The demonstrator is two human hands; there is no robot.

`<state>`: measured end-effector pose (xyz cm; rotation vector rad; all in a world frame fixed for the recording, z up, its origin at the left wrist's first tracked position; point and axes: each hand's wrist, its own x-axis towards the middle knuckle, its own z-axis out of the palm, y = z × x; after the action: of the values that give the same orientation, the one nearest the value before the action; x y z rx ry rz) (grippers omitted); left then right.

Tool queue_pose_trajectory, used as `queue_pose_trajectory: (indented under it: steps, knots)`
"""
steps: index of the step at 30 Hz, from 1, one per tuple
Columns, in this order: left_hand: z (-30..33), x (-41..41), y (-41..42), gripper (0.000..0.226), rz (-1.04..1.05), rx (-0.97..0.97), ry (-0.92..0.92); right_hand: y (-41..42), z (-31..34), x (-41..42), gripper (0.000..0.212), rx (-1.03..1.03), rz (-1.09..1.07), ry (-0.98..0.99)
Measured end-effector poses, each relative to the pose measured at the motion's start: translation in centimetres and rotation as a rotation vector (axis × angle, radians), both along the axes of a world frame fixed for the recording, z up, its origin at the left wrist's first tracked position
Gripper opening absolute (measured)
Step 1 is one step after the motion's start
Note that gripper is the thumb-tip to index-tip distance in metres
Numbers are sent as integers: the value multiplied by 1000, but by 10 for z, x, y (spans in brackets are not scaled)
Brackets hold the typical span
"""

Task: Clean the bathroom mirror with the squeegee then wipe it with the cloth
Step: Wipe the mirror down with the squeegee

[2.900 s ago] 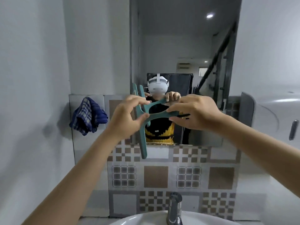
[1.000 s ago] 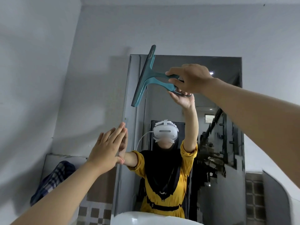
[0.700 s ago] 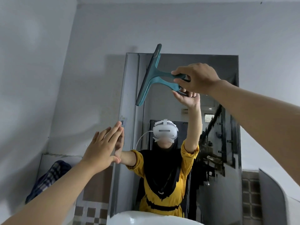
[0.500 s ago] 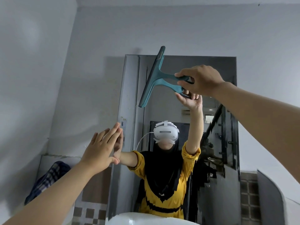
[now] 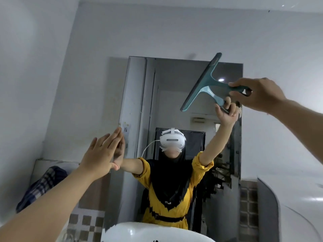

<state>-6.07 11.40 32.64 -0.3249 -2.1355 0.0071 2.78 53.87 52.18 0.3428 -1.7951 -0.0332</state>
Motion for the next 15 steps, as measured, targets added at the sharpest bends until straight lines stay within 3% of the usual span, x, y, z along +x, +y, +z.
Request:
queue_pose_trajectory:
  steps: [10, 15]
  knots:
    - [-2, 2, 4, 110, 33, 2, 23, 7, -17, 17, 26, -82, -41, -3]
    - [-6, -11, -4, 106, 9, -12, 82, 1, -42, 17, 24, -249, -30, -18]
